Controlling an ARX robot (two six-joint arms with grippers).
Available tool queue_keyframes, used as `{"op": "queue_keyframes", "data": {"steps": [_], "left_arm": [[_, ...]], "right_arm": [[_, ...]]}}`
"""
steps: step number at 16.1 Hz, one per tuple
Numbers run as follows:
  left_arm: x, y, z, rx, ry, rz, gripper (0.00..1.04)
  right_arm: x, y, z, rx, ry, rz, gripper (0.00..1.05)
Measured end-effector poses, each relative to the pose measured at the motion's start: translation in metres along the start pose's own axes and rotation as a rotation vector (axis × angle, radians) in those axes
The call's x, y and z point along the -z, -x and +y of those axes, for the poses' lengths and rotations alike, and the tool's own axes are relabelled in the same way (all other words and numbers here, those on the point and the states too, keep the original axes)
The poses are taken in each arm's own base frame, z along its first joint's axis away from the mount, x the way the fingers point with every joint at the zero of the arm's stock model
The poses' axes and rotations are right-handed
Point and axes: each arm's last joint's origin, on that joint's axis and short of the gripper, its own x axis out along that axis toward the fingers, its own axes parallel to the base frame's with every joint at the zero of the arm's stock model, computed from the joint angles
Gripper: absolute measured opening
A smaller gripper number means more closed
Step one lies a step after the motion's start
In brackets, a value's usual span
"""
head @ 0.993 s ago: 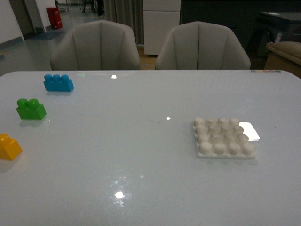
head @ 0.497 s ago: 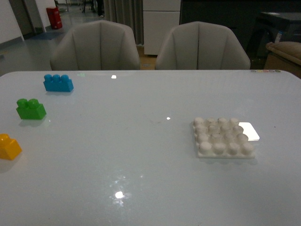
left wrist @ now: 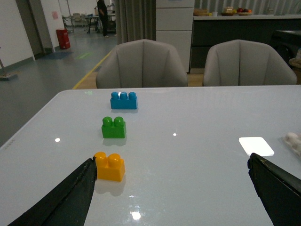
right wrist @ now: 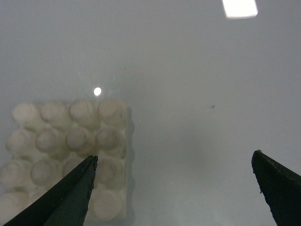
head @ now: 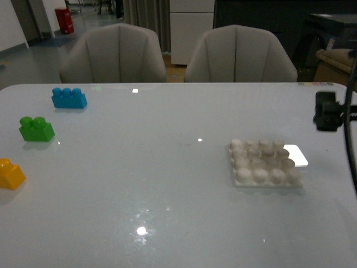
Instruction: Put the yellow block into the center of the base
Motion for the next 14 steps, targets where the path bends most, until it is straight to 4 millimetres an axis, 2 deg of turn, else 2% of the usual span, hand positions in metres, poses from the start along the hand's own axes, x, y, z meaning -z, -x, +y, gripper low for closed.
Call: {"op": "queue_keyframes", "data": {"steps": [2,6,9,14], "left_arm": [[0.0,0.0,0.0,0.0,0.0,0.0,0.98],[0.0,0.0,0.0,0.0,0.0,0.0,0.98],[0.0,0.0,0.0,0.0,0.0,0.0,0.98],[0.0,0.0,0.0,0.0,0.0,0.0,0.98]], "right_arm": [[0.02,-0.031,0.011,-0.041,0.006,0.128,0.98],[0.024,-0.061,0.024,-0.077,-0.013,0.2,0.98],[0.024,-0.076,0.026,-0.095,-0.047,0.243,0.98],[0.028,-0.085,0.036,-0.143,-0.063,0.267,0.98]]}}
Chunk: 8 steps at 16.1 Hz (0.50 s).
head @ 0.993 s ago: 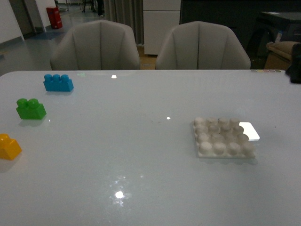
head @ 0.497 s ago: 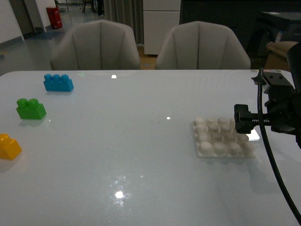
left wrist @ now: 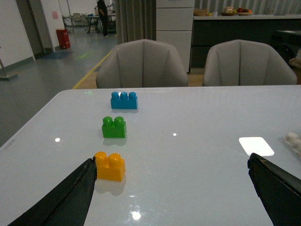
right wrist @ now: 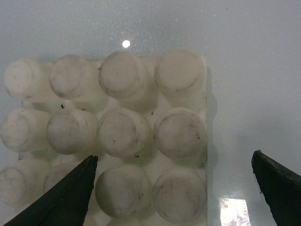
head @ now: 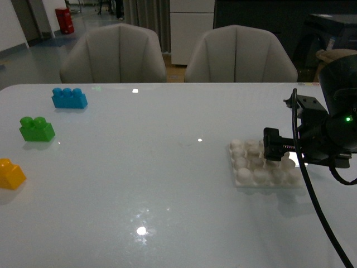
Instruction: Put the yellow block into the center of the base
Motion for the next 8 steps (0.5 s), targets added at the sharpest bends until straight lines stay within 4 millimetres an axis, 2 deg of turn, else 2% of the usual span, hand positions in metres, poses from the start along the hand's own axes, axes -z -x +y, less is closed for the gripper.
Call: {"op": "queue_keyframes", "data": {"steps": [2,8], "left_arm": [[0.0,0.0,0.0,0.0,0.0,0.0,0.98],[0.0,0.0,0.0,0.0,0.0,0.0,0.98]], "right_arm": [[0.003,-0.005,-0.001,-0.011,-0.018,0.019,0.98],[0.014,-0.006,0.03,-0.096,-0.019,0.046,0.98]]}}
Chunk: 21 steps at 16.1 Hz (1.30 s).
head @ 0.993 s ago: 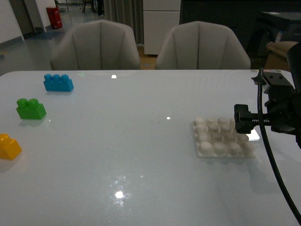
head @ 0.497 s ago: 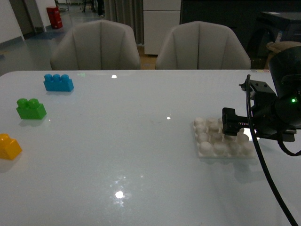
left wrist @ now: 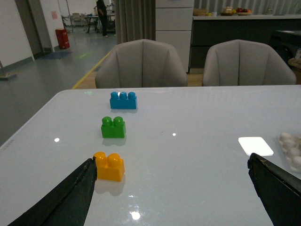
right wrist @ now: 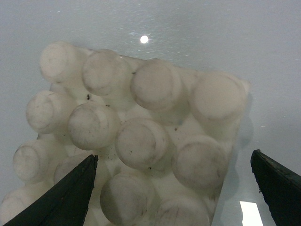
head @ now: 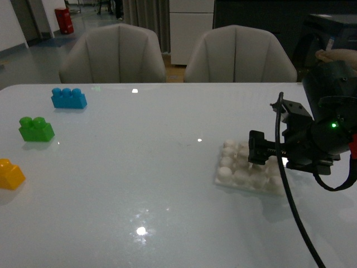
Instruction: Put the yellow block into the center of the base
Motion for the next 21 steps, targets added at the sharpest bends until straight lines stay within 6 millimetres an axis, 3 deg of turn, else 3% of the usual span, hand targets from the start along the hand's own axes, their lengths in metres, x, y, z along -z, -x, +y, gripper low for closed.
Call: {"op": "queue_keyframes", "data": {"steps": [5,13,21], "left_arm": [[0.0,0.0,0.0,0.0,0.0,0.0,0.98],[0.0,0.0,0.0,0.0,0.0,0.0,0.98],[0.0,0.0,0.0,0.0,0.0,0.0,0.98]], "right_arm": [[0.006,-0.002,0.024,-0.053,0.02,0.026,0.98],[0.022,-0.01,0.085,-0.168,0.01,0.08,0.98],[0.036,-0.004,0.103,-0.201,-0.024,0.119,0.98]]}}
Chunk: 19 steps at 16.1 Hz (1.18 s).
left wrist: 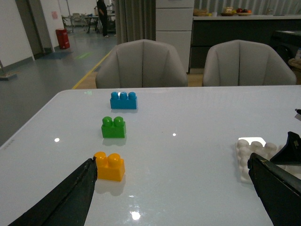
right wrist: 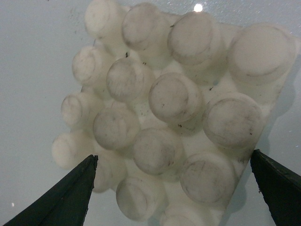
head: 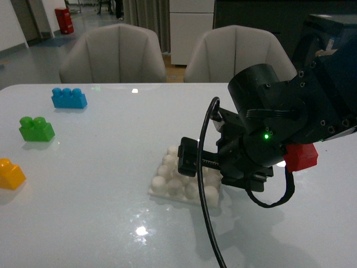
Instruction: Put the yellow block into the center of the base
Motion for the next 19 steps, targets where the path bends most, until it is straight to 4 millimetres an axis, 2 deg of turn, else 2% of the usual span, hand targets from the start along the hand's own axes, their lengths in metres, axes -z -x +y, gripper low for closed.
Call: {"op": "queue_keyframes", "data": {"steps": [4,6,7,9,10,12,13,14,15,16,17,19], "left_arm": [[0.0,0.0,0.0,0.0,0.0,0.0,0.98],[0.0,0.0,0.0,0.0,0.0,0.0,0.98],[0.0,0.0,0.0,0.0,0.0,0.0,0.98],[0.0,0.0,0.0,0.0,0.0,0.0,0.98],[0.0,0.0,0.0,0.0,0.0,0.0,0.98],[0.0,0.0,0.0,0.0,0.0,0.0,0.98],[0.0,0.0,0.0,0.0,0.0,0.0,0.98],[0.0,0.0,0.0,0.0,0.0,0.0,0.98],[0.0,0.0,0.0,0.0,0.0,0.0,0.98],[0.0,0.0,0.0,0.0,0.0,0.0,0.98],[0.0,0.0,0.0,0.0,0.0,0.0,0.98],[0.0,0.0,0.0,0.0,0.0,0.0,0.98]], "right_arm": [[0.003,0.008,-0.003,-0.004,-0.033,0.006,0.98],[0.005,0.022,-0.011,-0.011,-0.079,-0.004,0.98],[-0.003,0.037,-0.018,-0.017,-0.105,-0.047,0.98],[-0.029,0.081,-0.034,-0.026,-0.16,-0.182,0.98],[-0.041,0.112,-0.045,-0.028,-0.192,-0.275,0.98],[-0.048,0.162,-0.059,-0.017,-0.228,-0.444,0.98],[-0.043,0.202,-0.056,-0.015,-0.225,-0.579,0.98],[-0.034,0.235,-0.044,-0.024,-0.181,-0.719,0.98],[-0.021,0.258,-0.034,0.04,-0.053,-0.955,0.88],[0.005,0.275,-0.027,0.127,0.069,-1.088,0.76],[0.036,0.284,-0.025,0.208,0.172,-1.123,0.65],[0.079,0.285,-0.034,0.271,0.266,-1.144,0.49]]}}
